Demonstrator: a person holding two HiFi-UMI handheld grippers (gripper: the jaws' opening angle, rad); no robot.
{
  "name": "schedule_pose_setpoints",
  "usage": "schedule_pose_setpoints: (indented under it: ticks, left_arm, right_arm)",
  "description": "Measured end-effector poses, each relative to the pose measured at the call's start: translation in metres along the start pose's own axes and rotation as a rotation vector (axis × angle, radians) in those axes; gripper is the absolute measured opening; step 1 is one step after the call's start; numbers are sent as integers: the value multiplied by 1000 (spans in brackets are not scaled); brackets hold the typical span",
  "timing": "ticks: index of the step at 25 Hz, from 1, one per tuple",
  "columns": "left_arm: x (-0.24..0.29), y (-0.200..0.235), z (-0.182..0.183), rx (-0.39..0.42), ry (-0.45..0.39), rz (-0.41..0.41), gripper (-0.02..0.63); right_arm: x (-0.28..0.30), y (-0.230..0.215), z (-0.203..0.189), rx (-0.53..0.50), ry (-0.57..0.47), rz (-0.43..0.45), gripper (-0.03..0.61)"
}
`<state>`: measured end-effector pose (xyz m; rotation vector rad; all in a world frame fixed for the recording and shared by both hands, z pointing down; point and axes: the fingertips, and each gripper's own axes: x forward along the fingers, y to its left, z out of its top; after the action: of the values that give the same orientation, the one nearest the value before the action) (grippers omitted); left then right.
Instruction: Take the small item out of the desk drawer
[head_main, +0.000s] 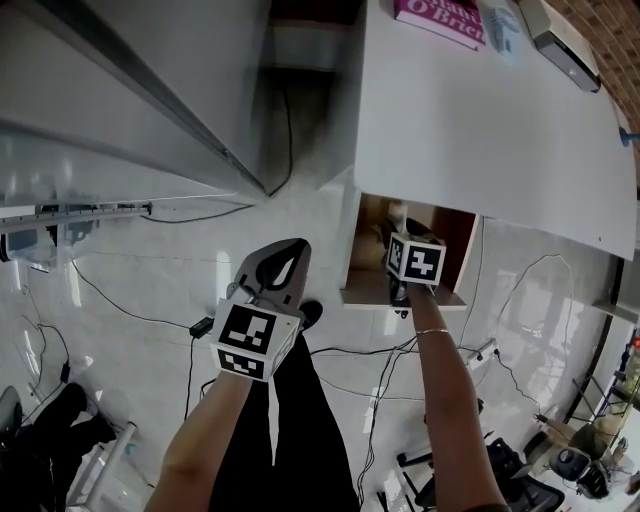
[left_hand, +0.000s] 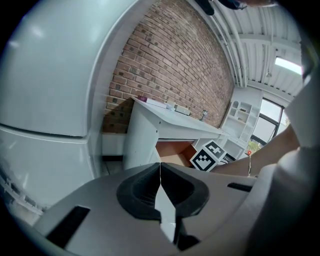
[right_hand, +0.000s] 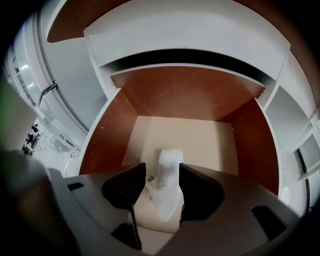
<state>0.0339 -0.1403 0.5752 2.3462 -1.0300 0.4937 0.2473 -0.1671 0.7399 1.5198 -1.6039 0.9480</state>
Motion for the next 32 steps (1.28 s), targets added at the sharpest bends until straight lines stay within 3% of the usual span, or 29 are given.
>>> schedule_pose_setpoints:
  ticks: [19, 32]
  left_arm:
    - [13, 10, -3, -10, -18, 31, 23]
    - [16, 14, -4, -16, -16, 41, 22]
  right_arm:
    - [34, -9, -22, 19, 75, -16, 230]
    - [39, -15, -25, 21, 81, -40, 192]
